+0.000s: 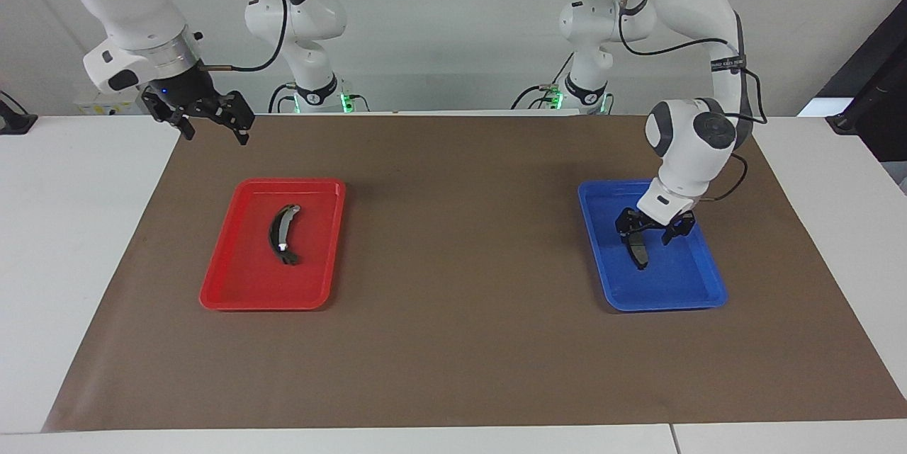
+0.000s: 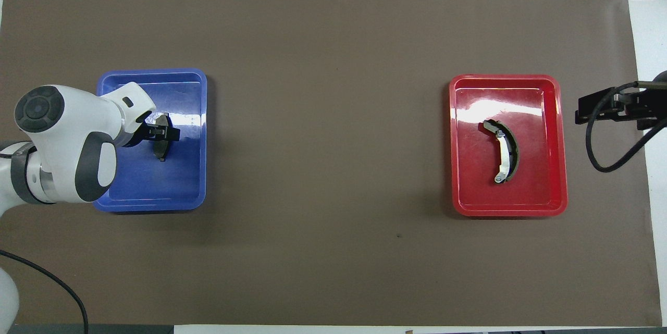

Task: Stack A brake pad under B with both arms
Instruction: 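Reach the left gripper down to the grey brake pad in the blue tray, then grasp the grey pad with the left gripper while the right gripper reaches the curved pad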

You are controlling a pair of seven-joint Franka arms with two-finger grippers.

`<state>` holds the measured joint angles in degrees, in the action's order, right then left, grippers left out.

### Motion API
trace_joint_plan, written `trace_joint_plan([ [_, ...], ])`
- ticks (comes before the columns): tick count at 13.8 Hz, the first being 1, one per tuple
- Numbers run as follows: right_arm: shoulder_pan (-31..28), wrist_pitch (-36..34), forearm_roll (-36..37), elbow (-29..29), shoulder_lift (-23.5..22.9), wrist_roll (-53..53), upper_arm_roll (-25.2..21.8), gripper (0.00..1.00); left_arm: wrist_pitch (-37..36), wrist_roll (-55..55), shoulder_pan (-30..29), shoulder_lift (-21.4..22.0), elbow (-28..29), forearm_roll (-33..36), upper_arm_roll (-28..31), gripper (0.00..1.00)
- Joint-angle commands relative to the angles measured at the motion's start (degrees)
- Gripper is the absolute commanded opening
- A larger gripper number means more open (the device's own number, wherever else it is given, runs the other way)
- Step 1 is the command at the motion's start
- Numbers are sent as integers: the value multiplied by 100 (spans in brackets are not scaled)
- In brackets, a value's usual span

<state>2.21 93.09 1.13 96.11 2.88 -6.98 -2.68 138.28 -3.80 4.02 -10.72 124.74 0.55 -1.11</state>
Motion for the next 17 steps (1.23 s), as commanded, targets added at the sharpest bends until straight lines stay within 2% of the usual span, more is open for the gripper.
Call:
trace_joint_plan([
  [1,-10,1049,-86,1187,414,153,57,100,129,81,11,-9,103,68,14,98],
  [3,-10,1649,-191,1673,293,293,57,100,67,81,11,-9,103,68,14,97],
  [4,-10,1895,-209,1857,109,459,57,100,58,73,11,-9,103,68,23,93],
  [9,-19,3696,-245,3114,-278,1294,57,100,-117,46,28,17,103,68,23,57],
  [11,-19,4058,-245,3282,-446,1331,57,100,-240,55,64,26,94,68,23,46],
  [14,-19,4330,-245,3318,-789,1427,57,99,-433,55,72,26,24,68,23,21],
  [16,-98,4480,-253,3327,-1087,1654,57,99,-687,64,90,78,-90,68,14,12],
  [17,-98,4534,-253,3344,-1132,1656,57,99,-924,64,116,183,-247,68,14,12],
])
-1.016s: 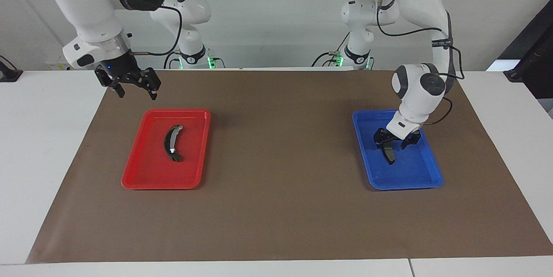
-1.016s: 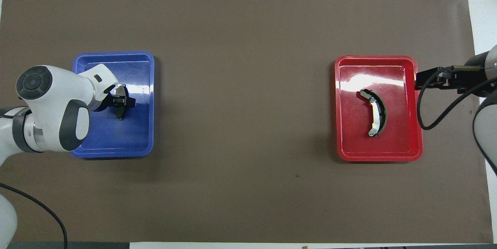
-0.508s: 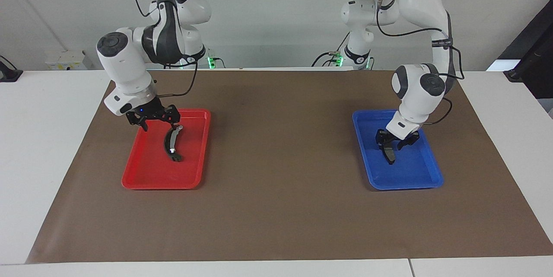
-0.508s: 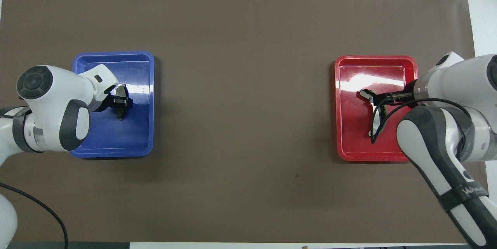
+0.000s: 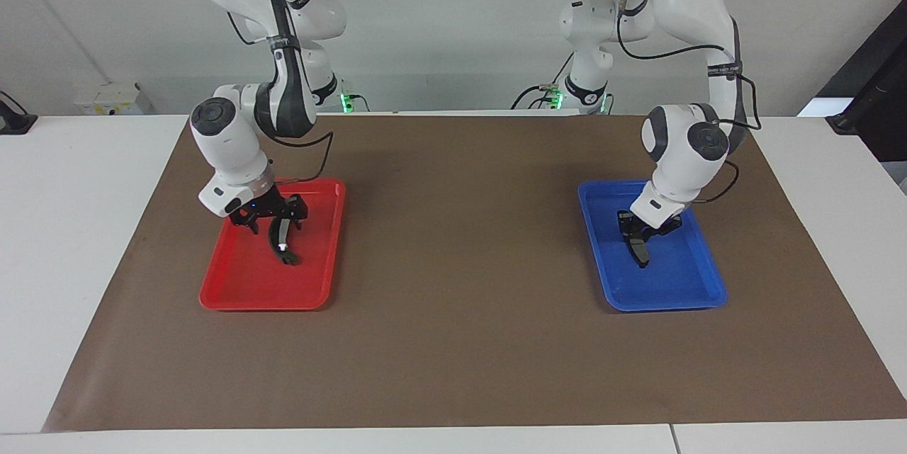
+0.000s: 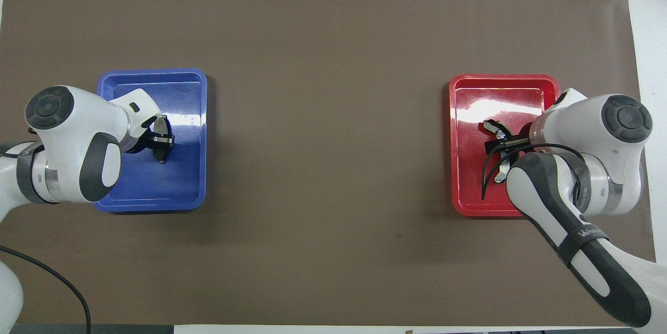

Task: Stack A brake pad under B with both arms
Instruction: 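Grasp the grey pad with the left gripper while the right gripper reaches the curved pad, then carry the grey pad to the table center while the right gripper grasps the curved pad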

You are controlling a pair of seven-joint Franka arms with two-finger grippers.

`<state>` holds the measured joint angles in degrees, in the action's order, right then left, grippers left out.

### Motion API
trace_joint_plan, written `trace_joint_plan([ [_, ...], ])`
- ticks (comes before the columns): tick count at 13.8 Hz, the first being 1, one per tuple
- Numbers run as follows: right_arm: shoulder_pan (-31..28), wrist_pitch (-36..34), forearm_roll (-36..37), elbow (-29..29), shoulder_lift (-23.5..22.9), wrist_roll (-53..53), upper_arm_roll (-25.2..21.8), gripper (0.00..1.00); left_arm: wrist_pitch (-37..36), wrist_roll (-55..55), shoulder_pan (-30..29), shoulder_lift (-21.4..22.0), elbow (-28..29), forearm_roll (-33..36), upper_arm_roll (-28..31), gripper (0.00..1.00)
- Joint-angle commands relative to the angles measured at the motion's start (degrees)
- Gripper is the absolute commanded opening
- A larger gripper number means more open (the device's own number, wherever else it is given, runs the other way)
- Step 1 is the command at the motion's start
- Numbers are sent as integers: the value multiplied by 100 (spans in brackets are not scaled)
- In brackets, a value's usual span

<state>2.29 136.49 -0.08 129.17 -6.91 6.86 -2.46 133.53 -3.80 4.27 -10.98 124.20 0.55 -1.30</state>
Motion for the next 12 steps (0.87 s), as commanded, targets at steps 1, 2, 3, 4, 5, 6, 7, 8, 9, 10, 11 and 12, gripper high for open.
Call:
trace_joint_plan([
  [1,-80,203,-133,38,-153,264,35,99,-868,64,170,262,-481,68,33,11],
  [2,-80,194,-141,56,-162,264,35,99,-1342,64,258,263,-876,68,33,10],
  [3,-80,203,-142,64,-162,255,35,99,-1730,90,415,254,-1219,68,33,9],
  [4,-80,203,-142,65,-162,255,35,97,-1873,177,608,245,-1440,68,33,6],
  [5,-88,194,-150,73,-162,264,35,97,-1892,396,845,254,-1512,68,33,4],
  [6,-88,133,-150,99,-153,281,35,97,-1918,737,1117,263,-1521,68,33,2],
  [7,-97,-15,-142,100,-136,333,35,97,-1927,1063,1372,280,-1495,60,33,1],
  [8,-106,-147,-142,91,-127,395,35,97,-1884,1492,1758,385,-1382,59,33,1],
  [9,-106,-149,-142,91,-127,422,35,97,-1762,2114,2118,421,-1268,59,33,1],
  [10,-106,-149,-150,91,-127,422,35,96,-1604,2686,2348,412,-1249,59,33,1],
  [11,-106,-149,-150,91,-127,431,35,95,-1393,2970,2603,360,-1232,59,33,1],
  [12,-106,-149,-142,91,-127,483,35,93,-1191,3008,2753,299,-1223,59,33,1],
])
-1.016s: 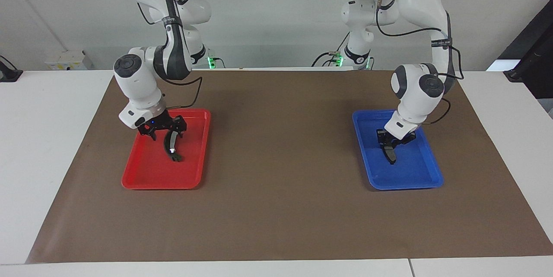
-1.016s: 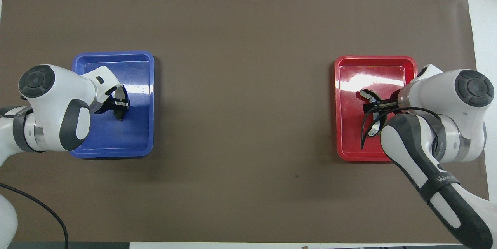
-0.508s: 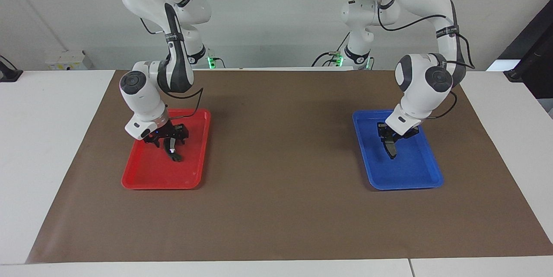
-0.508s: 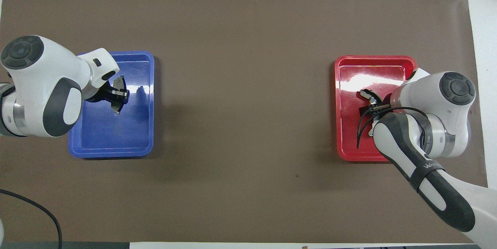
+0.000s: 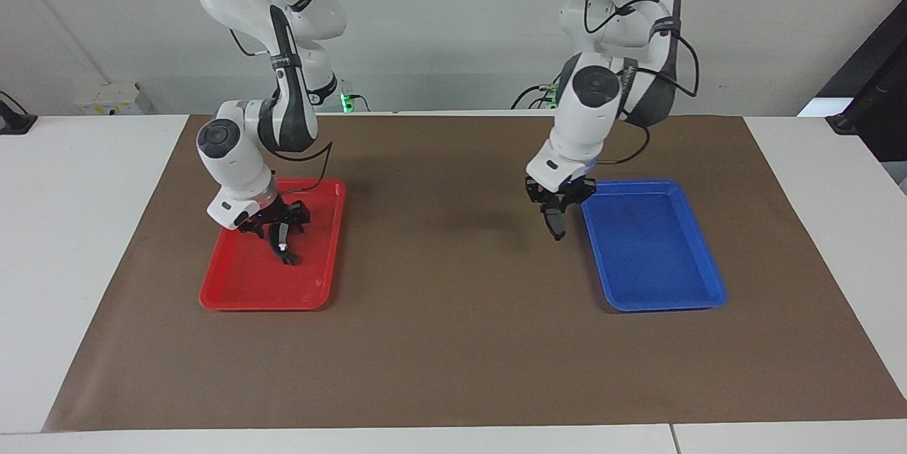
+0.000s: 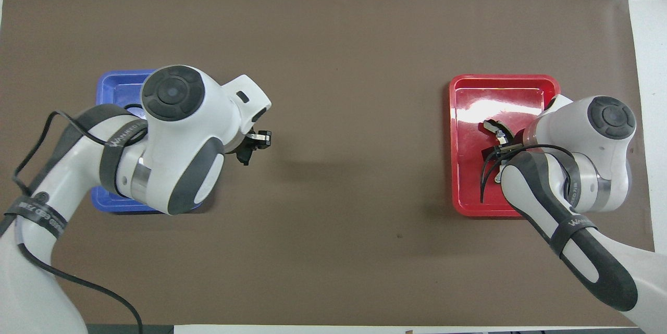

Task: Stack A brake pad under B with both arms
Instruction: 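Carry the grey pad to the table center while the right gripper grasps the curved pad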

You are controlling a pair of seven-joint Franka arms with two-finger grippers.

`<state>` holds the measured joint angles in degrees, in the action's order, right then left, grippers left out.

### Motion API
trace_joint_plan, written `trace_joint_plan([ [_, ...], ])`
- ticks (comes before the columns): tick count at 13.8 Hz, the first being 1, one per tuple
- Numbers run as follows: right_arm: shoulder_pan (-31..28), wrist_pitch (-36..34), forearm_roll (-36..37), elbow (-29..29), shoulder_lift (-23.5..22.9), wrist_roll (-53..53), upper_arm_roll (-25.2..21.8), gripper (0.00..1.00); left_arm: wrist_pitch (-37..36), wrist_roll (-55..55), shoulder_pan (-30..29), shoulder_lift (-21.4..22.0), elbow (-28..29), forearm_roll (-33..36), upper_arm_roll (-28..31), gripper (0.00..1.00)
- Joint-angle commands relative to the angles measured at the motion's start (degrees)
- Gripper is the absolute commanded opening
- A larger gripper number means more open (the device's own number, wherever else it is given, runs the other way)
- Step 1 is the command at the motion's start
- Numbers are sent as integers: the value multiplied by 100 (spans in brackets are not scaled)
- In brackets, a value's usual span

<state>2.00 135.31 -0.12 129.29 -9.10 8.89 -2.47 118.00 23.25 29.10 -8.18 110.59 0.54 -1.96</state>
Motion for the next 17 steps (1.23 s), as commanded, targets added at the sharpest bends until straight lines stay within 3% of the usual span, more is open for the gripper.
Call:
trace_joint_plan([
  [1,-86,-22,-146,79,93,385,36,91,564,320,428,-147,138,61,91,1],
  [3,-103,-13,-146,61,93,447,36,80,872,364,798,-455,112,52,91,1],
  [5,-86,-13,-146,61,93,447,36,62,1136,662,1009,-762,7,-140,91,1],
  [7,-77,-31,-146,61,93,456,36,32,1504,725,1220,-1070,-125,-649,99,1],
  [9,-77,-48,-137,44,84,439,36,9,1638,725,1256,-1351,-274,-686,99,1],
  [10,-68,-57,-146,26,84,421,36,2,1647,733,1282,-1396,-301,-686,99,1],
  [12,-68,-74,-137,-26,75,412,36,0,1603,725,1370,-1388,-293,-686,99,3],
  [13,-51,-144,-137,-96,75,404,36,0,1594,716,1362,-1388,-293,-686,99,30],
  [14,-33,-328,-146,-245,75,386,36,0,1664,664,1327,-1397,-249,-686,99,96],
  [17,2,-960,-146,-790,128,-201,44,0,1254,637,1196,-1109,-222,-686,152,100],
])
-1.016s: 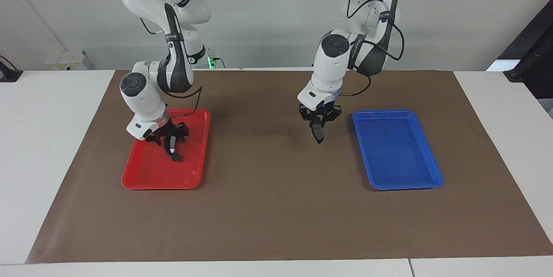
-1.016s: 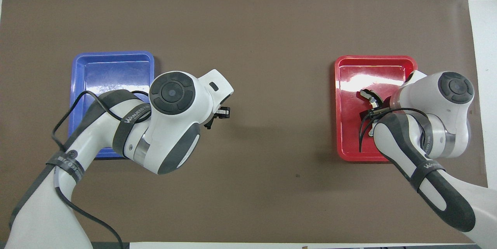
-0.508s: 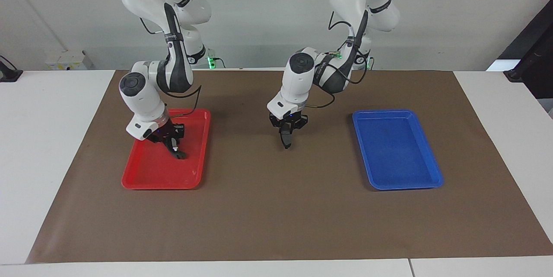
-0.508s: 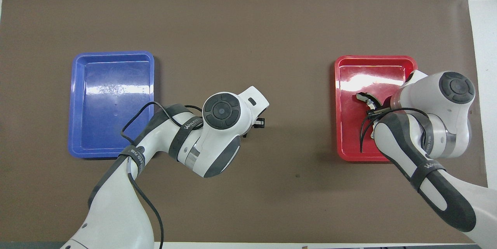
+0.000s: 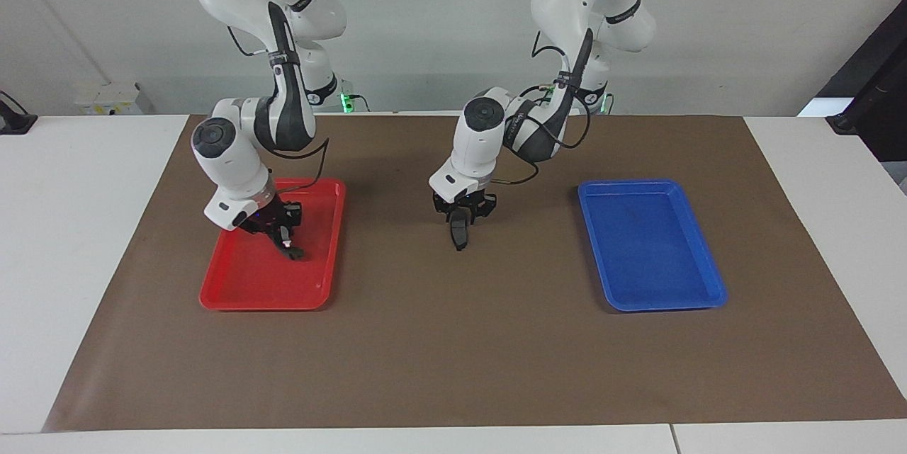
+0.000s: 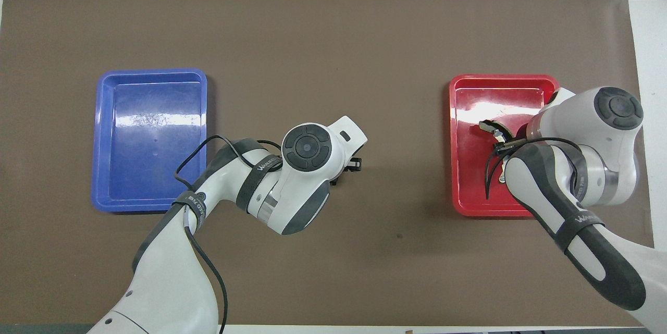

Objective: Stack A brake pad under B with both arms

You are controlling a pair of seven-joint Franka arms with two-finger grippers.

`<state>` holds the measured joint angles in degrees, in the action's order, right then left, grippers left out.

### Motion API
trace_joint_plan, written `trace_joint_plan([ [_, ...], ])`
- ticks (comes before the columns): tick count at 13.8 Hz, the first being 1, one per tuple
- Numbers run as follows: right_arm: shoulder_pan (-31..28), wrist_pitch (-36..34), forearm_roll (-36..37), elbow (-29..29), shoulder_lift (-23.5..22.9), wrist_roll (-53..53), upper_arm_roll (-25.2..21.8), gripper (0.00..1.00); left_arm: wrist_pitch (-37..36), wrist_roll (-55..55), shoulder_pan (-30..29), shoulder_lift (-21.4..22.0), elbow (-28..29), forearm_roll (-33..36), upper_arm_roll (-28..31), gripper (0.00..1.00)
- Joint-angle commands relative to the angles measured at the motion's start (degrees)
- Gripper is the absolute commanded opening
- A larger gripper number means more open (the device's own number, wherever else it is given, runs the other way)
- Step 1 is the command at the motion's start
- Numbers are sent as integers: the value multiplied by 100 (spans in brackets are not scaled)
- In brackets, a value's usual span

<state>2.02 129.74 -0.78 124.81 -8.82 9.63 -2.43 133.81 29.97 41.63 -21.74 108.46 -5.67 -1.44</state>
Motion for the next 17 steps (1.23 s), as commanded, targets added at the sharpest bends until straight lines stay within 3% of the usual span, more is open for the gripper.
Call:
trace_joint_plan([
  [1,8,-588,-80,-526,100,-416,49,0,-694,-44,-232,476,-18,-66,100,100],
  [5,8,-1625,-63,-1536,12,-1311,540,0,-2188,-761,-1409,1311,-88,-31,100,100],
  [8,35,-1671,-63,-1784,-93,-2268,1242,0,-2919,-2509,-2481,1716,-115,-4,118,100],
  [10,533,-1584,-63,-1846,-172,-3033,1350,0,-3237,-3196,-3070,1962,-124,188,118,100],
  [13,1456,-1408,-45,-2387,-784,-4256,1359,0,-3588,-4006,-3607,2314,-228,514,118,100],
  [15,1905,-1382,25,-3152,-1522,-4879,1350,0,-4254,-4061,-3819,2289,-692,523,118,100],
  [17,2073,-1163,16,-3226,-1701,-4953,1359,0,-4651,-4096,-3917,2227,-1176,680,109,100],
])
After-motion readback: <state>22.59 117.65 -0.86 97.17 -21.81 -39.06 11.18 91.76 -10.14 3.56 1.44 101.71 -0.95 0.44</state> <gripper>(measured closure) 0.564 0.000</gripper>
